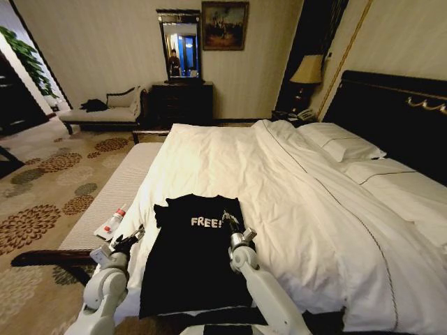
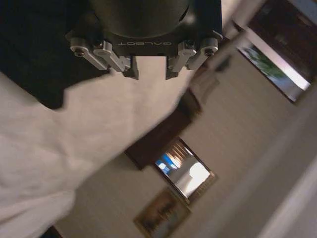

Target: Fold the clothes on the bed.

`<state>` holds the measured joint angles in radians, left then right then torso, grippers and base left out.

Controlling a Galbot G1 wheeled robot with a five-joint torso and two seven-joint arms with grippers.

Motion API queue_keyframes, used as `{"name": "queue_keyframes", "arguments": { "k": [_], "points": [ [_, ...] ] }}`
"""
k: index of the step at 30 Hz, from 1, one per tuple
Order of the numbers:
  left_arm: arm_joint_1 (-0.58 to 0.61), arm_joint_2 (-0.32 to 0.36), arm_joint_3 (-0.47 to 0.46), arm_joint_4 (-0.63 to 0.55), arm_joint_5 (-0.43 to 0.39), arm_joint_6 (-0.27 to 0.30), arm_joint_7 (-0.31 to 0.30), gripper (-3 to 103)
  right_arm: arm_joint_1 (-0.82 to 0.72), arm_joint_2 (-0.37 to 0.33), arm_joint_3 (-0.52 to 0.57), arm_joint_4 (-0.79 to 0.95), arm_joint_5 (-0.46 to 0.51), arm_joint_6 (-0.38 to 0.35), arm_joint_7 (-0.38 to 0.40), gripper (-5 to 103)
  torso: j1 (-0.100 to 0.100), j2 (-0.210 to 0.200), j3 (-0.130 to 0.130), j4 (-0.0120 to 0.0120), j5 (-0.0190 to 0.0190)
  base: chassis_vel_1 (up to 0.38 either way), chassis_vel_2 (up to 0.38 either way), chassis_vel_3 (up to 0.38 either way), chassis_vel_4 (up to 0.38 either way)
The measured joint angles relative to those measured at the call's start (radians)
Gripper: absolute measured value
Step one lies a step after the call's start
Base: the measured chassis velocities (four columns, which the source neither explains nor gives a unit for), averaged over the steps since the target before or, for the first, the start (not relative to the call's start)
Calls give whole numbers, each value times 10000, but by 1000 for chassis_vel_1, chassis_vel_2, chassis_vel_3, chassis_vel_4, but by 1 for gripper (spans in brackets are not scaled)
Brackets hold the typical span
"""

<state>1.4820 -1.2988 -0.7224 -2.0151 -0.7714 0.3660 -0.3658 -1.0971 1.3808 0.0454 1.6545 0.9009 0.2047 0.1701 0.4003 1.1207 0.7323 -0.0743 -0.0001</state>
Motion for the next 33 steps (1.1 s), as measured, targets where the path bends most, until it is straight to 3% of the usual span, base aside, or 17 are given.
{"name": "queue_keyframes", "arguments": {
  "k": [1,3,5,7,8,11,13,16,19,21,24,28,33],
  "points": [
    [0,0,0,0,0,0,0,100,0,0,0,0,0,0,0,29,0,0,0,0,0,0,0,0,0],
    [-50,-47,58,17,17,0,2,100,-178,-71,305,606,435,15,-52,40,-1,0,-1,0,0,0,0,0,0],
    [-67,-54,75,17,18,0,3,100,-158,-64,823,737,1058,-190,349,51,-1,0,-2,0,1,0,0,0,0],
    [-67,-50,75,18,19,0,3,100,-102,-59,1091,681,1379,-292,610,51,-1,0,-1,0,1,0,0,0,0],
    [-67,-35,70,18,17,0,4,100,-15,-64,1438,495,1730,-401,906,56,0,0,-2,0,0,0,0,0,0],
    [-48,14,42,23,10,-9,3,100,-6,-161,1710,262,1867,-704,1300,73,1,-1,0,0,2,0,0,0,0],
    [-48,21,42,26,9,-14,3,100,-26,-187,1714,257,1784,-913,1498,73,1,0,0,0,2,0,0,0,0],
    [-47,9,57,31,8,-18,4,100,-83,-211,1492,232,1206,-1570,2052,90,0,0,0,1,2,0,0,0,0],
    [-36,1,62,20,7,-19,3,100,-68,-227,1320,233,758,-1805,2252,95,0,0,0,2,1,0,0,0,0],
    [-2,9,26,10,8,-30,2,100,-6,-396,961,238,-417,-2048,2489,100,1,0,0,2,1,0,0,0,0],
    [27,32,-9,13,6,-56,2,100,20,-571,688,244,-1126,-2215,2641,100,1,0,0,1,2,0,0,0,0],
    [87,44,-81,78,5,-136,5,100,182,-1282,-101,-7,-3060,-2673,2998,100,0,0,0,1,2,0,0,0,0],
    [-6,-11,-41,291,9,-155,10,100,476,-1889,-551,-401,-3867,-2856,3060,100,0,-1,0,0,1,0,0,0,0]
  ]
}}
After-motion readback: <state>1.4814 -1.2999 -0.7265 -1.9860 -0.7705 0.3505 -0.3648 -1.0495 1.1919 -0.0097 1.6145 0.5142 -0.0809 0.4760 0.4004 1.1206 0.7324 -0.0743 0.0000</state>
